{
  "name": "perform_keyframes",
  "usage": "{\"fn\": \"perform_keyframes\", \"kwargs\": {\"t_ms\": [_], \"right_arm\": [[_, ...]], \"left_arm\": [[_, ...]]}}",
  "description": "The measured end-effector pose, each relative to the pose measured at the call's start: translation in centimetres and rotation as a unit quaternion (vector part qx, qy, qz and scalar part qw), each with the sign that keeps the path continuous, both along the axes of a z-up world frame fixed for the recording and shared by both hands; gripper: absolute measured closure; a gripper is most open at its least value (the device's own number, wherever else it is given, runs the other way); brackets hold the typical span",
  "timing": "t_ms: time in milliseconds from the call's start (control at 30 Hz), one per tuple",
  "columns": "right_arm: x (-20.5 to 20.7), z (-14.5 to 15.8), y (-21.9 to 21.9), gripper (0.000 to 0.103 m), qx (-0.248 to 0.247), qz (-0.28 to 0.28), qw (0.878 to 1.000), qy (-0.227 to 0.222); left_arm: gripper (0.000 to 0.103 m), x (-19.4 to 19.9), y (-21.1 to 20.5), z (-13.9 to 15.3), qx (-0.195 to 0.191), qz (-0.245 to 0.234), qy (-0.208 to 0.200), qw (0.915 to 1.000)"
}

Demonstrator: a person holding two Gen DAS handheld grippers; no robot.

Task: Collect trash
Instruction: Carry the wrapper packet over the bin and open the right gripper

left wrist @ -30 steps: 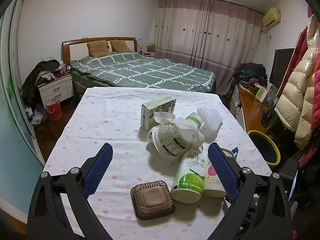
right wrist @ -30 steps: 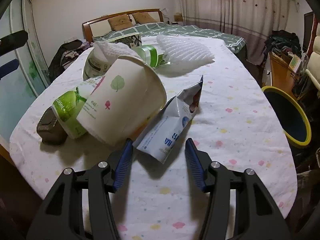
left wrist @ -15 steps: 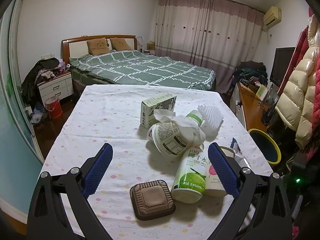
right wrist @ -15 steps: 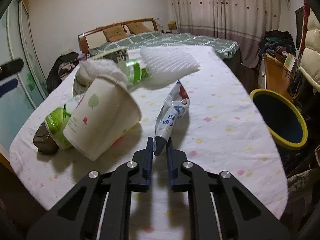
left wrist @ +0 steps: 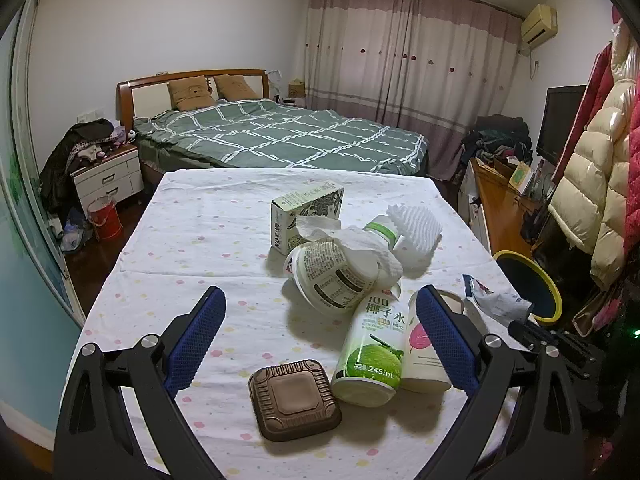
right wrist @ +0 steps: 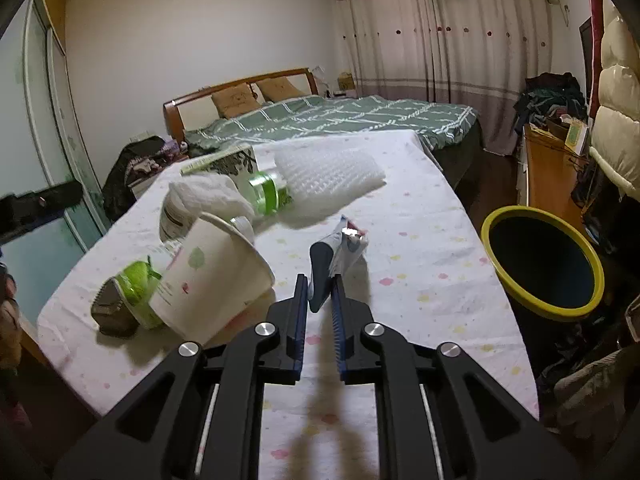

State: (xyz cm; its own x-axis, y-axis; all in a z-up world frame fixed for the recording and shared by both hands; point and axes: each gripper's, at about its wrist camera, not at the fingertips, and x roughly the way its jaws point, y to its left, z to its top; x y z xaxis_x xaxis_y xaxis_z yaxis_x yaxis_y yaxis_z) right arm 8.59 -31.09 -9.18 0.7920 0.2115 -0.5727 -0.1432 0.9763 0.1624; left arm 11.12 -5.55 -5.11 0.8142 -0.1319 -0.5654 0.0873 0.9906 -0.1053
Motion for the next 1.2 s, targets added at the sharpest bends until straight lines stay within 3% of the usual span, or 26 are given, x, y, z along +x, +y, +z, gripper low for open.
{"fn": "perform_keyframes", "kwargs": {"t_ms": [400, 633, 900, 1200], "right_arm": [[-0.5, 2.2, -1.2, 0.096, 0.020, 0.004, 0.999, -0.026], [-0.3, 3.1, -3.2, 0.096, 0.015, -0.028, 0.999, -0.045], [2.2, 2.9, -10.8, 0.096, -0.004, -0.132, 0.990, -0.046], [6.8, -1.6, -18.9, 0.096, -0.008, -0.209, 0.978, 0.015]], "left_arm": [[0.008, 0.0, -0.3, -0.1, 0.001, -0.002, 0.000, 1.0000], [0.008, 0.0, -0.6, 0.0, 0.003, -0.008, -0.002, 1.0000], [0.008, 0.3, -1.6, 0.1, 0.010, -0.020, 0.003, 0.9997], [0.008, 1.1, -3.1, -0.1, 0.021, -0.033, 0.011, 0.9992]]}}
